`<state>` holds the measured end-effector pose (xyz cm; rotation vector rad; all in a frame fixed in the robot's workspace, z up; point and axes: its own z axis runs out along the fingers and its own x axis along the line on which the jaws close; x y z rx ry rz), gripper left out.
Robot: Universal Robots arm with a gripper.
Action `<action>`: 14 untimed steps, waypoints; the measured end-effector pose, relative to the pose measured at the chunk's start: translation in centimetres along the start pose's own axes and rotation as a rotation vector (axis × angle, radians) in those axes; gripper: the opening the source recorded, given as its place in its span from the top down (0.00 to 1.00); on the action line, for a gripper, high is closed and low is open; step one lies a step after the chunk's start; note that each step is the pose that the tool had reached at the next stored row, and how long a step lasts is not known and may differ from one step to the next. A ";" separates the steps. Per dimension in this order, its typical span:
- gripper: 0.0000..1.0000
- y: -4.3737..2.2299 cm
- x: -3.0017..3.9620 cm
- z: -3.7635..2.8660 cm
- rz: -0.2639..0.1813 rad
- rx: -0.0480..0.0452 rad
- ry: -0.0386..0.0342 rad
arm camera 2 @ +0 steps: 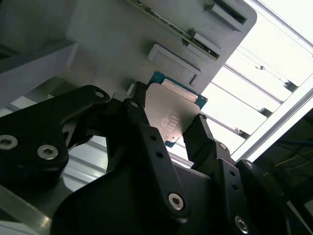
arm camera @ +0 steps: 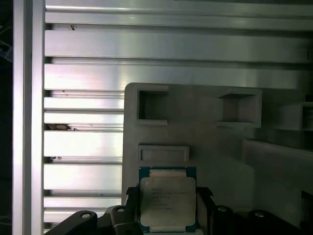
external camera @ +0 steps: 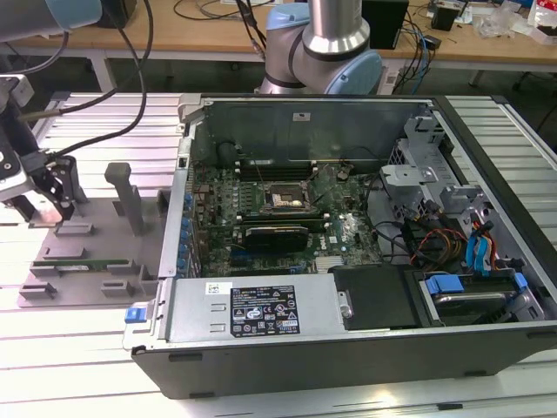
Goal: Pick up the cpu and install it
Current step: 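Pick up the cpu and move it towards the insertion slot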
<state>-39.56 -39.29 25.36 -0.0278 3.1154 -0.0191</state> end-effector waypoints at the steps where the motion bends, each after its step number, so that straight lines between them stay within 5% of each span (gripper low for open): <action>1: 0.45 0.00 0.00 -0.05 0.000 0.0000 0.0001; 14: 0.45 -0.01 -0.02 -0.78 0.000 0.0000 0.0001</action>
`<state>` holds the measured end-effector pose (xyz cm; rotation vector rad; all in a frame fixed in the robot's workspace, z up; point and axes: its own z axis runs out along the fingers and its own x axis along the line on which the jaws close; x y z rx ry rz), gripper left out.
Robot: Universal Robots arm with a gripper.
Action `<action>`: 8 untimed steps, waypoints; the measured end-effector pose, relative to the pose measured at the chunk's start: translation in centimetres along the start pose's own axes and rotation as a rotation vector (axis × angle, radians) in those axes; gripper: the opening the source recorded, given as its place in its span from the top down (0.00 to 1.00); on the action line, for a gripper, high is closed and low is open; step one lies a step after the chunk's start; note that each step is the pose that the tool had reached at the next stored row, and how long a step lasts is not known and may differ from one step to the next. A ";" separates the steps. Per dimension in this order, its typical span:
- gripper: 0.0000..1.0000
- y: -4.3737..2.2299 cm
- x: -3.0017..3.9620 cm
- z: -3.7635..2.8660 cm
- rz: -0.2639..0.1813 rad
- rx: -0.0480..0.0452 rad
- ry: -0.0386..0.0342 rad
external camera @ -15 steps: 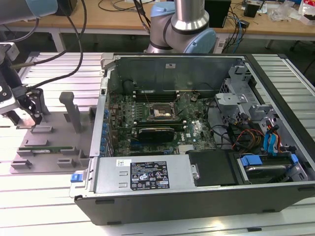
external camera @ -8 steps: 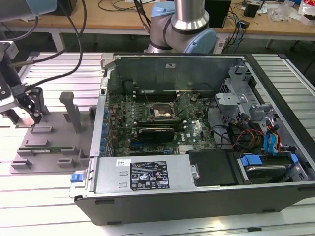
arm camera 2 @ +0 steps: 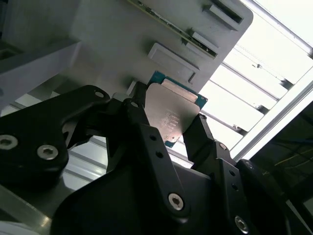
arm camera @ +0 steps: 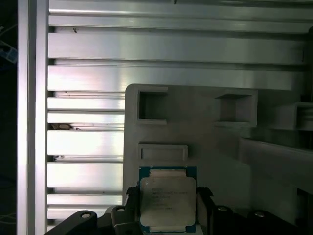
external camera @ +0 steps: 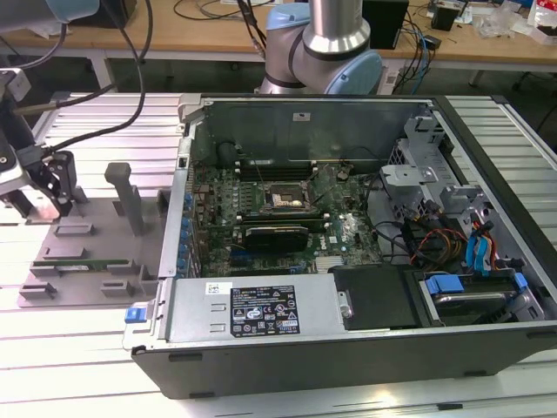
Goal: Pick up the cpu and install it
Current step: 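Pick up the cpu and move it towards the insertion slot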
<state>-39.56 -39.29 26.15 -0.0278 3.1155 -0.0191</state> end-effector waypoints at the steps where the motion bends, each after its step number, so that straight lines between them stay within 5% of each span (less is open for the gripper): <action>1: 0.45 0.00 0.00 -0.10 0.000 0.0000 0.0001; 8: 0.45 -0.01 -0.02 -0.69 0.000 0.0001 0.0001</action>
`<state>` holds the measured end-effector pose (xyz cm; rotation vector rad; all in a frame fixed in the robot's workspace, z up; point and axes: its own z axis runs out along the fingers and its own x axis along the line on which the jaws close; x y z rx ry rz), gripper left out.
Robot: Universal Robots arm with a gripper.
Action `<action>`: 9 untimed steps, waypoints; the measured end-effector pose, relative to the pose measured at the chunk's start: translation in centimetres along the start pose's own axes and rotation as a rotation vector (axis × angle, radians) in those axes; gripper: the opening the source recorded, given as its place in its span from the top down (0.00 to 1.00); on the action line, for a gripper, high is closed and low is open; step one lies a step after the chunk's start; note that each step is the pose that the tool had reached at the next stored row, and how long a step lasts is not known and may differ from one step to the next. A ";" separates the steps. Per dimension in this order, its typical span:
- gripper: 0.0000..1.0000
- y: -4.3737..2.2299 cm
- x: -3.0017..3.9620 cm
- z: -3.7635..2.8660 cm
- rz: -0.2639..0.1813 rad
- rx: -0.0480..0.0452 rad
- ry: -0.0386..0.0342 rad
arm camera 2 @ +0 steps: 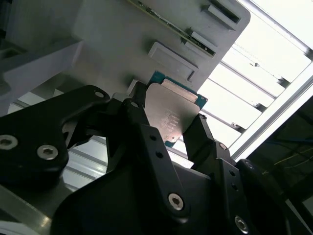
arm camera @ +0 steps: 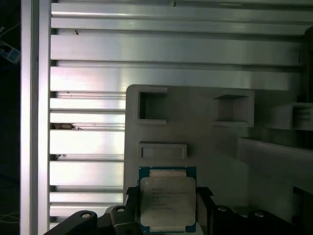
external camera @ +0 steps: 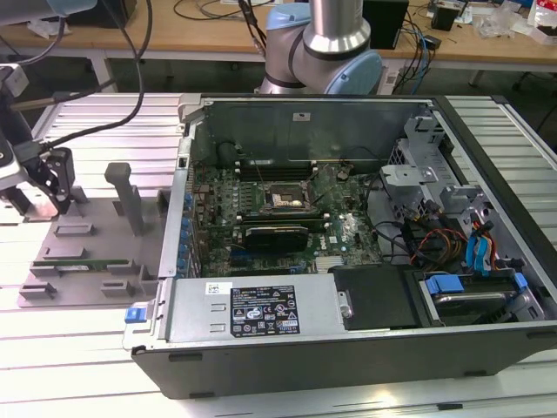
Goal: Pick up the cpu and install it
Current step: 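Pick up the cpu and move it towards the insertion slot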
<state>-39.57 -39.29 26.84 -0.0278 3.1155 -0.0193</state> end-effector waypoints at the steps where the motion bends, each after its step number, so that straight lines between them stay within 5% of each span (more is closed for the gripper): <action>1: 0.45 0.00 0.00 -0.10 0.000 0.0000 0.0001; 9: 0.45 -0.02 -0.04 -1.52 0.000 0.0000 0.0000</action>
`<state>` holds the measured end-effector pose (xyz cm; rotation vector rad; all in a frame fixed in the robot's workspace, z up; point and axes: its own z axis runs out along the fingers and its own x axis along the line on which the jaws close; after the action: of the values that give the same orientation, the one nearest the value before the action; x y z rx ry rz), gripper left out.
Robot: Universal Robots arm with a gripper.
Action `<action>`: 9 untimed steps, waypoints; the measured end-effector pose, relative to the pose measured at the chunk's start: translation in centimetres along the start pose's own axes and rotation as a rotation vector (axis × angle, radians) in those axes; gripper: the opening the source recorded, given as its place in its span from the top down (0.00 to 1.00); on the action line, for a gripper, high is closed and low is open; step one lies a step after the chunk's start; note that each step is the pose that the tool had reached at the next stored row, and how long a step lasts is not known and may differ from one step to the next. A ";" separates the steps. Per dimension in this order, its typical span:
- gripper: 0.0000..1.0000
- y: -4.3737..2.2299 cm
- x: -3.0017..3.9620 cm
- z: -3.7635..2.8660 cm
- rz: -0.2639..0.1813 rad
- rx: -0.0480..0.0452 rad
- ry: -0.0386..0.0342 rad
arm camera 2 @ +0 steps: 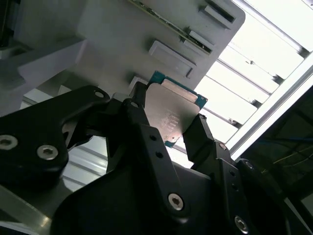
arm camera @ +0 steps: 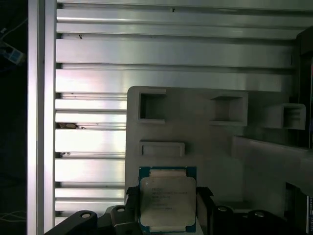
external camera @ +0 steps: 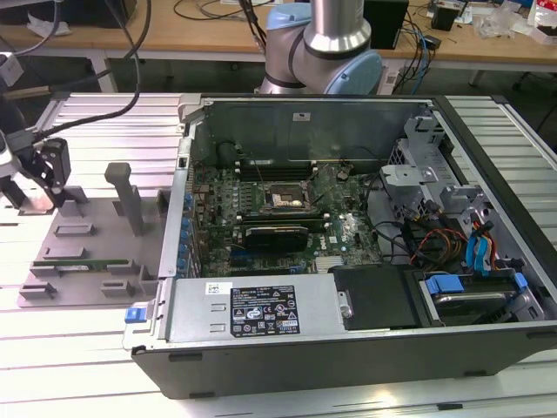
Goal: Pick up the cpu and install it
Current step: 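Pick up the cpu and move it towards the insertion slot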
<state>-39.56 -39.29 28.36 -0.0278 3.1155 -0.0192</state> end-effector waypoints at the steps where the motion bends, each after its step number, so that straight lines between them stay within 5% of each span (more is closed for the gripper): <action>1: 0.45 0.00 -0.01 -0.19 0.000 0.0000 0.0001; 9: 0.45 0.02 -0.07 -2.74 0.000 0.0000 0.0000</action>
<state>-39.56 -39.23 31.09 -0.0279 3.1155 -0.0192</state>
